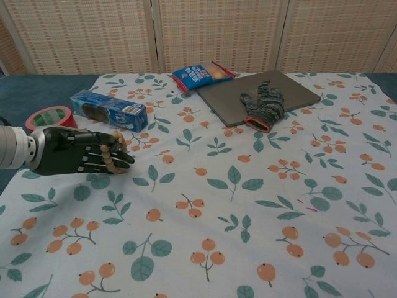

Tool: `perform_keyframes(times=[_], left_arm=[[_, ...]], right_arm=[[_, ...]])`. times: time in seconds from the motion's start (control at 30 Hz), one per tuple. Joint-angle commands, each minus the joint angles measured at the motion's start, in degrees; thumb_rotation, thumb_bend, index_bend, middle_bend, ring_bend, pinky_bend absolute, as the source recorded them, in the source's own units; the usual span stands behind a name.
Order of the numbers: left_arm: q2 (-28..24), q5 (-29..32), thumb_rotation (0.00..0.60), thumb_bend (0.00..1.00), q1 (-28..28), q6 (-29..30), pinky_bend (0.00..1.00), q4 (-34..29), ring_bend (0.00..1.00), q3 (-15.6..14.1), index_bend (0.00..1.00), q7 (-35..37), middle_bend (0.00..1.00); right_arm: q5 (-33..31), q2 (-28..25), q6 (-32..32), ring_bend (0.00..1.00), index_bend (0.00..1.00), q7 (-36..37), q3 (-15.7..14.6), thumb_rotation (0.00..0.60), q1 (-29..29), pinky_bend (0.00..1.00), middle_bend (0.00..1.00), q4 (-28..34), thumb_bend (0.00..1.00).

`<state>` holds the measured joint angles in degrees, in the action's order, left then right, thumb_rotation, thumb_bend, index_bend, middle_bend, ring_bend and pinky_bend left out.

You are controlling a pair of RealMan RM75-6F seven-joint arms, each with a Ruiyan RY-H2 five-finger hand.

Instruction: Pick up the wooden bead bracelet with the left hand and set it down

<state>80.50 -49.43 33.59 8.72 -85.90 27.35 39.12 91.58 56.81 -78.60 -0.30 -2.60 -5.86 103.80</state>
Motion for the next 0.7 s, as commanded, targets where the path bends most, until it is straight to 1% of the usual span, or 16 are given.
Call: perform_keyframes(times=[0.03,0.23,0.33,0.43,0.53,0.63,0.67,0.7], left_arm=[[0.0,-0.9,0.600,1.00,-0.5,1.0,0.03,-0.1,0.13,0.2,0.53,-0.8,0.37],[-0.6,-2.8,0.600,1.00,-0.9,4.7,0.03,-1.1,0.13,-0.5,0.53,-2.8,0.37],[-0.9,-4.3,0.600,1.00,-1.1,7.6,0.03,-2.1,0.13,-1.5,0.55,-4.7,0.37],[-0.9,-3.7,0.600,1.00,-1.0,10.3,0.03,-2.7,0.14,-2.3,0.58,-5.2,0.38],[-0.3,-2.4,0.600,1.00,-0.8,14.1,0.05,-2.9,0.18,-3.5,0.60,-6.2,0.43],[0.6,-1.1,0.600,1.00,-0.5,17.3,0.10,-2.9,0.23,-4.5,0.61,-7.3,0.47],[1.0,-0.5,0.600,1.00,-0.4,18.4,0.14,-2.8,0.25,-4.7,0.61,-7.4,0.49],[1.4,0.3,0.600,1.00,-0.2,19.3,0.20,-2.8,0.28,-4.9,0.61,-7.5,0.50]], right_arm=[[0.2,-0.1,-0.2,0.00,0.00,0.1,-0.1,0.600,0.1,0.00,0.00,0.1,0.12],[0.8,-0.3,-0.9,0.00,0.00,-0.1,-0.3,0.600,0.5,0.00,0.00,0.4,0.12],[1.0,-0.2,-1.0,0.00,0.00,-0.4,-0.4,0.600,0.6,0.00,0.00,0.5,0.12],[1.0,-0.1,-1.0,0.00,0.00,-0.5,-0.4,0.600,0.6,0.00,0.00,0.6,0.12],[0.9,-0.1,-0.8,0.00,0.00,-0.4,-0.3,0.600,0.5,0.00,0.00,0.5,0.12],[0.8,-0.1,-0.5,0.00,0.00,-0.1,-0.3,0.600,0.3,0.00,0.00,0.3,0.12],[0.8,-0.1,-0.4,0.00,0.00,0.0,-0.3,0.600,0.3,0.00,0.00,0.3,0.12],[0.8,-0.2,-0.4,0.00,0.00,0.1,-0.3,0.600,0.3,0.00,0.00,0.2,0.12]])
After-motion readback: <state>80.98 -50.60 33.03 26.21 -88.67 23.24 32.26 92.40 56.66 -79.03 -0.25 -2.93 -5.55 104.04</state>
